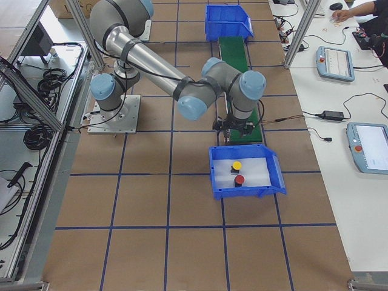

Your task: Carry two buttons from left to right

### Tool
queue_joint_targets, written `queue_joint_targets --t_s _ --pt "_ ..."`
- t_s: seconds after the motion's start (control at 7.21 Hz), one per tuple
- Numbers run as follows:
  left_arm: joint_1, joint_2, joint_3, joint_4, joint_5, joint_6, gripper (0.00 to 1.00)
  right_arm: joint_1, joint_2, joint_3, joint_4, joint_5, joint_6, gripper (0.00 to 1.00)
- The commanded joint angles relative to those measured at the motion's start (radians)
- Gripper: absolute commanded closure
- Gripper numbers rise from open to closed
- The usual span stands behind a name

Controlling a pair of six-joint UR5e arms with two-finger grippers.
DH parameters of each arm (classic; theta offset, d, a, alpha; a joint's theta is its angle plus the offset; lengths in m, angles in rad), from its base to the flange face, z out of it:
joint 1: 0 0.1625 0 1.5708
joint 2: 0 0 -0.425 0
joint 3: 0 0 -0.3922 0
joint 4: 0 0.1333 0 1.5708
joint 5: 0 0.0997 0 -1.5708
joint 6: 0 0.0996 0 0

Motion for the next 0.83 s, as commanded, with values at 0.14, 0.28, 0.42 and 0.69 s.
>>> queue_joint_targets --t_s 0.14,0.28,0.42,0.69 --pt "0.0 0.0 0.0 0.0 0.0 0.0 0.0 0.142 -0.254 0.183 0.054 -0.144 0.351 0.0" --pt "0.0 0.0 0.0 0.0 0.0 0.0 0.0 0.226 -0.27 0.172 0.059 -0.145 0.462 0.0" --pt "0.0 0.0 0.0 0.0 0.0 0.0 0.0 0.291 -0.279 0.171 0.07 -0.143 0.62 0.0" --pt "0.0 0.0 0.0 -0.001 0.0 0.0 0.0 0.403 -0.293 0.169 0.071 -0.116 0.898 0.0"
